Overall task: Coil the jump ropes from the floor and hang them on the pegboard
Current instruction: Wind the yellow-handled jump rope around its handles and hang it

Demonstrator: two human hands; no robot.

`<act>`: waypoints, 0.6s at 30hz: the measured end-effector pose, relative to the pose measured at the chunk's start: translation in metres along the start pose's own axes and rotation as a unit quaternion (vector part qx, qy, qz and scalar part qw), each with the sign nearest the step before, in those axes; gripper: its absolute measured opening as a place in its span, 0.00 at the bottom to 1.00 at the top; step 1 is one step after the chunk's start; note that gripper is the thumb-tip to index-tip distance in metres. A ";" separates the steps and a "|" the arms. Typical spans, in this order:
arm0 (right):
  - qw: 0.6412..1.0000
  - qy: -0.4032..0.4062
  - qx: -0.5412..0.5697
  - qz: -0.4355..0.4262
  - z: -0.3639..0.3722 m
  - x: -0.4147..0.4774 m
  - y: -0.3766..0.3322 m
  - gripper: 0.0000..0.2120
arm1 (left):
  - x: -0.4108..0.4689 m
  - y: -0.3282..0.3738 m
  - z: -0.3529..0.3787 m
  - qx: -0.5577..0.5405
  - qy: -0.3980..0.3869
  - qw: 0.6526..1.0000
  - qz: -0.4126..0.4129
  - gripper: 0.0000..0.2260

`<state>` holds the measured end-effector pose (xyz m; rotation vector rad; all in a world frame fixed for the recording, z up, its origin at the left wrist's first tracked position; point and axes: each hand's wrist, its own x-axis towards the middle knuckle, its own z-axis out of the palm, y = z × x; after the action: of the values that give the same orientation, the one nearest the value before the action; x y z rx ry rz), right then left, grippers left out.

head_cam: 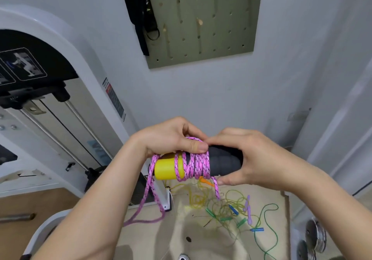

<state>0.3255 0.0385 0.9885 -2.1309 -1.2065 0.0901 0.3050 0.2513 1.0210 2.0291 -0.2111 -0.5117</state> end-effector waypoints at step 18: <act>0.971 0.176 -0.074 0.146 0.054 0.161 -0.001 0.13 | 0.004 -0.068 -0.125 0.052 0.001 0.998 0.032 0.07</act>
<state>0.3963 0.1929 0.9896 -2.3188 -0.7098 -0.2464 0.3596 0.3824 1.0129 2.1155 -0.3065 -0.4659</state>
